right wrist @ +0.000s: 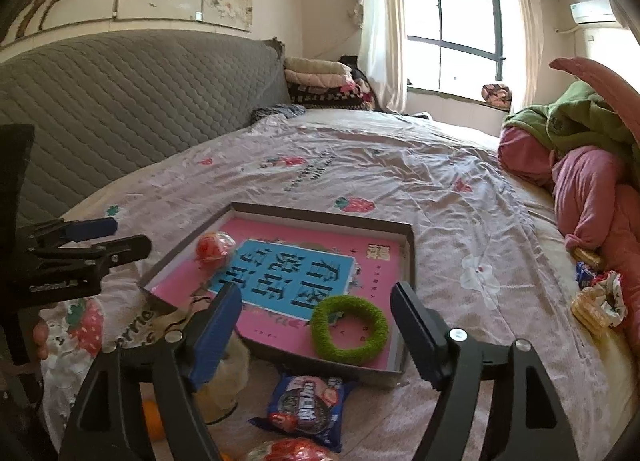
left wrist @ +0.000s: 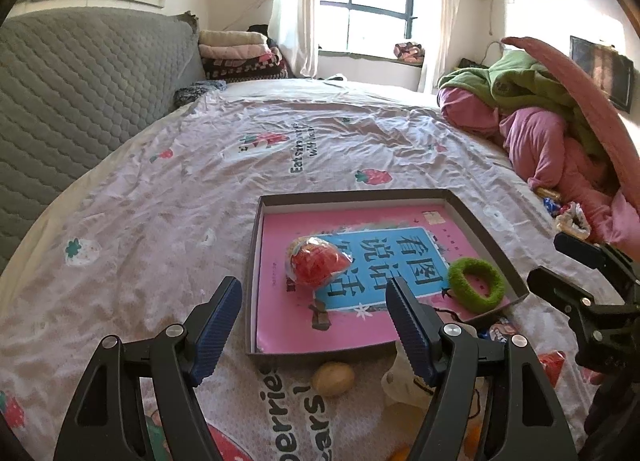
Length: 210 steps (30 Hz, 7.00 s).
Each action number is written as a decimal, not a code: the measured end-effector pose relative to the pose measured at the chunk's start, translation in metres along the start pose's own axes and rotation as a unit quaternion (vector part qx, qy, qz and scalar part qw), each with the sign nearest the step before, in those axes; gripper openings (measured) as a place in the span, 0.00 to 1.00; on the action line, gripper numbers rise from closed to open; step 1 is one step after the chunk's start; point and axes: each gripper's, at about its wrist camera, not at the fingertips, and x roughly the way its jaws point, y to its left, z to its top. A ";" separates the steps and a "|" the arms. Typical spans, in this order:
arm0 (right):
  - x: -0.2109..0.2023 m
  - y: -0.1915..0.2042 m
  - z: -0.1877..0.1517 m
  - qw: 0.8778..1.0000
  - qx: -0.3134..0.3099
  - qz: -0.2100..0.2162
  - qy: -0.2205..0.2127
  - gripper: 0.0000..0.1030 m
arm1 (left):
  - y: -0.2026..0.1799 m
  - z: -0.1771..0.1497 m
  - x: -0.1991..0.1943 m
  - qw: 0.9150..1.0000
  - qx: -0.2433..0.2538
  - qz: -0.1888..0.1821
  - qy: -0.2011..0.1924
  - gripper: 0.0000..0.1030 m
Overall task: Organize objects
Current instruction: 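Withdraw both open grippers from the tray back toward the remaining items, then move both open grippers toward the oranges and the red-wrapped bag, then close the right gripper on the red-wrapped bag while the left grasps an orange, then lift the orange and red-wrapped bag and carry both toward the tray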
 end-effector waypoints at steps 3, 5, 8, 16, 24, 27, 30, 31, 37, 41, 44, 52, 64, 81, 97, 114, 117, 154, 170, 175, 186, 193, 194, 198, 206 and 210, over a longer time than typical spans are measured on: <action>-0.003 0.007 -0.002 1.000 -0.006 0.011 0.000 0.75 | -0.001 -0.004 -0.003 1.000 0.000 0.001 -0.001 0.73; -0.005 0.011 -0.004 1.000 -0.010 0.014 0.000 0.75 | -0.002 -0.006 -0.003 1.000 0.000 -0.004 0.004 0.73; -0.008 0.014 -0.008 1.000 -0.014 0.017 -0.002 0.75 | -0.003 -0.010 -0.004 1.000 -0.001 -0.014 0.010 0.73; -0.021 0.013 -0.013 1.000 -0.005 0.023 -0.020 0.76 | -0.002 -0.022 -0.009 0.999 -0.010 -0.028 0.019 0.73; -0.033 0.012 -0.020 1.000 -0.003 0.010 -0.022 0.76 | -0.005 -0.037 -0.017 0.999 -0.005 -0.032 0.025 0.73; -0.036 0.013 -0.023 1.000 -0.001 0.008 -0.022 0.76 | -0.006 -0.042 -0.019 0.999 -0.010 -0.032 0.029 0.73; -0.039 0.015 -0.027 1.000 -0.010 -0.004 -0.025 0.76 | -0.008 -0.049 -0.021 0.999 -0.010 -0.034 0.033 0.73; -0.040 0.016 -0.028 1.000 -0.012 -0.009 -0.026 0.76 | -0.009 -0.051 -0.022 0.999 -0.008 -0.034 0.034 0.73; -0.045 0.018 -0.033 0.999 -0.014 -0.012 -0.028 0.76 | -0.011 -0.060 -0.025 0.999 -0.008 -0.030 0.036 0.73; -0.044 0.019 -0.035 1.000 -0.013 -0.015 -0.022 0.76 | -0.012 -0.067 -0.027 0.999 -0.006 -0.027 0.041 0.73; -0.044 0.020 -0.038 1.000 -0.011 -0.012 -0.018 0.76 | -0.014 -0.070 -0.028 0.999 -0.004 -0.029 0.043 0.73; -0.048 0.021 -0.048 1.000 -0.005 -0.011 -0.005 0.76 | -0.018 -0.078 -0.034 0.998 0.001 -0.036 0.046 0.73; -0.055 0.025 -0.058 1.000 -0.002 -0.012 0.006 0.76 | -0.024 -0.087 -0.039 0.998 0.009 -0.038 0.050 0.73; -0.057 0.019 -0.074 0.999 0.032 0.001 0.040 0.76 | -0.029 -0.100 -0.045 0.997 0.022 -0.046 0.063 0.73; -0.058 0.011 -0.084 0.995 0.082 0.040 0.050 0.76 | -0.032 -0.106 -0.049 0.996 0.024 -0.053 0.069 0.73; -0.049 0.000 -0.096 0.989 0.123 0.034 0.078 0.76 | -0.043 -0.115 -0.049 0.994 0.041 -0.060 0.078 0.73; -0.047 0.000 -0.096 0.989 0.122 0.026 0.080 0.76 | -0.044 -0.116 -0.048 0.994 0.041 -0.063 0.080 0.73; 0.004 0.009 -0.105 0.979 0.148 -0.017 0.140 0.60 | -0.056 -0.129 -0.015 0.994 0.027 -0.038 0.096 0.73; 0.005 0.011 -0.105 0.984 0.131 -0.004 0.121 0.57 | -0.057 -0.131 -0.003 0.994 0.017 -0.042 0.104 0.74; 0.004 0.014 -0.104 0.987 0.112 -0.015 0.115 0.57 | -0.060 -0.133 0.000 0.993 0.027 -0.036 0.107 0.58; -0.010 0.023 -0.103 0.992 0.075 -0.031 0.093 0.57 | -0.065 -0.136 -0.004 0.992 0.053 -0.051 0.100 0.38; -0.017 0.027 -0.101 0.994 0.063 -0.029 0.079 0.57 | -0.062 -0.132 -0.013 0.993 0.045 -0.057 0.090 0.38; -0.017 0.027 -0.101 0.995 0.062 -0.028 0.079 0.57 | -0.061 -0.132 -0.013 0.993 0.044 -0.057 0.089 0.38; -0.019 0.030 -0.100 0.995 0.056 -0.023 0.073 0.57 | -0.059 -0.131 -0.015 0.994 0.039 -0.058 0.086 0.38; -0.023 0.034 -0.098 0.997 0.048 -0.010 0.064 0.57 | -0.054 -0.125 -0.021 0.996 0.033 -0.045 0.073 0.38; -0.025 0.036 -0.097 0.997 0.046 -0.008 0.059 0.57 | -0.050 -0.121 -0.023 0.997 0.028 -0.041 0.067 0.38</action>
